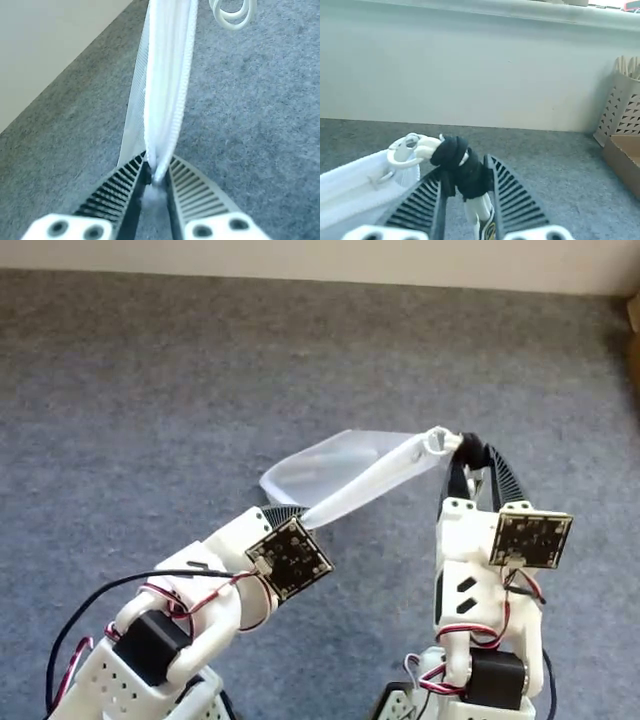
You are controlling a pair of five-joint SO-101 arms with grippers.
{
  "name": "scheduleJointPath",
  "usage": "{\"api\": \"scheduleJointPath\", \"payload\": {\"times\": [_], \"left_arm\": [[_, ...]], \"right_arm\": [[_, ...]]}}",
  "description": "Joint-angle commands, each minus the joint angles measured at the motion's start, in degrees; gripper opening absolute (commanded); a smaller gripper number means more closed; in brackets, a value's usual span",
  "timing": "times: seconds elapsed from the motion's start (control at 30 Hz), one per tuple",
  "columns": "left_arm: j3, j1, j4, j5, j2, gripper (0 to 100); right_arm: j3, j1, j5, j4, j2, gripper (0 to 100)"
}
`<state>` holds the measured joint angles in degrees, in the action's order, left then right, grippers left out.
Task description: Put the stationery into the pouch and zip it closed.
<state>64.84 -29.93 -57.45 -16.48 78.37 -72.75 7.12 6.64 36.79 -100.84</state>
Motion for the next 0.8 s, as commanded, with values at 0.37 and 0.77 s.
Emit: {"api": "scheduleJointPath", "payload": {"times": [0.37,0.77], "left_arm": [[0.0,8.1,-0.5,1.1,0.2,0],[2.9,12.9,-0.8,6.3,14.8,0]], "right_arm": [[0.6,7.8,-4.3,-3.8,-0.6,0.6],[0.5,10.7,-8.6,-5.2,-0.6,0.6]]}}
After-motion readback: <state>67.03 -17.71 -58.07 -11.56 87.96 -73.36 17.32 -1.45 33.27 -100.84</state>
